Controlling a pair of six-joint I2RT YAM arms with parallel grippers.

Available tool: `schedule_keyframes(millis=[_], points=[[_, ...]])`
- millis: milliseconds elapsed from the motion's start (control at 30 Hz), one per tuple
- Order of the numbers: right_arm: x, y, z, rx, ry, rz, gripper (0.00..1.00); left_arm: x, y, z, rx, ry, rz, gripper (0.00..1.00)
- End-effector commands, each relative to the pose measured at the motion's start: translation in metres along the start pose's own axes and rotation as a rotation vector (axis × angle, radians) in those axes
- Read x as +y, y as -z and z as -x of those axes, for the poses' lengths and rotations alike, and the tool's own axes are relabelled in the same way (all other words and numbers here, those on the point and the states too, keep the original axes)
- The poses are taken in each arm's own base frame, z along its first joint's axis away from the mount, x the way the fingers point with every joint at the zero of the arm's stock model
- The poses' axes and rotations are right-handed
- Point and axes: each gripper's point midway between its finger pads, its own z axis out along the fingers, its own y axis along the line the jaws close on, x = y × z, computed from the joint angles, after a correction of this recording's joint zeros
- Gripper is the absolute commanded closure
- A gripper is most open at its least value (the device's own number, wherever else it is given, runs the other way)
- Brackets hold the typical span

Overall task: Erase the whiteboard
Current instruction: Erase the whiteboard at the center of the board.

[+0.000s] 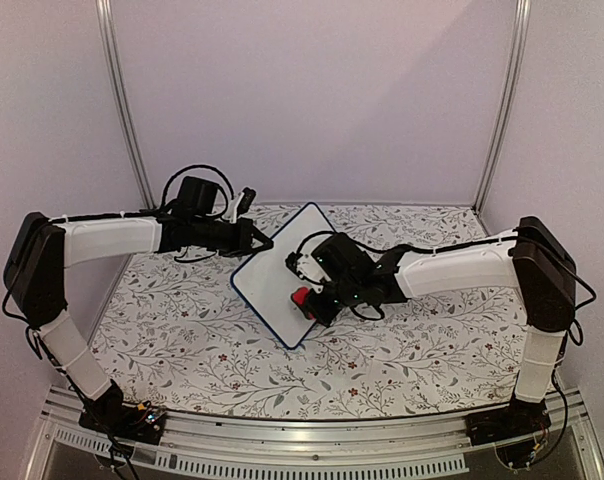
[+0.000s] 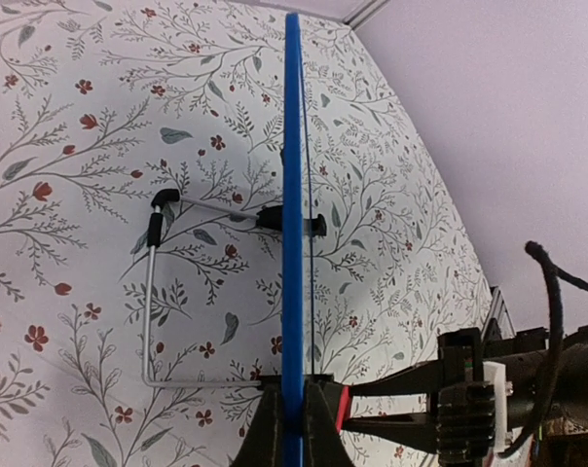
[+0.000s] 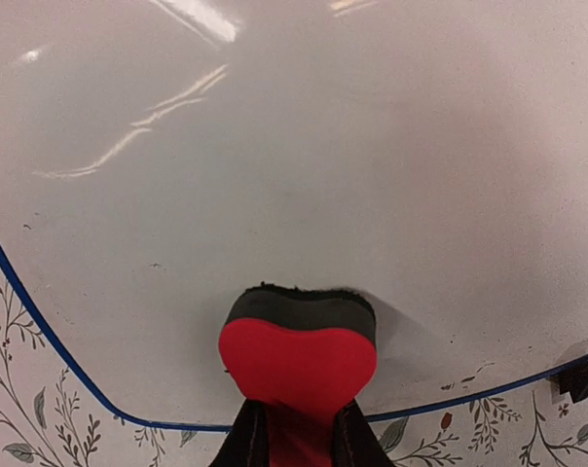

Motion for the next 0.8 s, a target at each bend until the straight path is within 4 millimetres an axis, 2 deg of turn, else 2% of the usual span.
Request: schedule_keyframes(millis=[0,233,400,667,767], points=[[0.015,-0.007,0.0,-0.019,0.005,0.096,1.0,-0.012,-0.005,-0.01,0.046,0.007,-0.043,1.0],[0.03,0.002,-0.019,-0.002,0.001,0.16,1.0,-0.012,-0.005,-0.01,0.049,0.008,-0.045,1.0],[0.044,0.002,-0.03,0.028,0.025,0.178,1.0,-0.012,-0.005,-0.011,0.05,0.01,-0.045,1.0],[0.048,-0.002,-0.046,0.063,0.012,0.194,1.0,-0.012,-0.005,-0.011,0.05,0.009,-0.045,1.0],[0.044,-0.003,-0.048,0.063,0.008,0.172,1.0,-0.013,-0.005,-0.011,0.049,0.008,-0.046,1.0]])
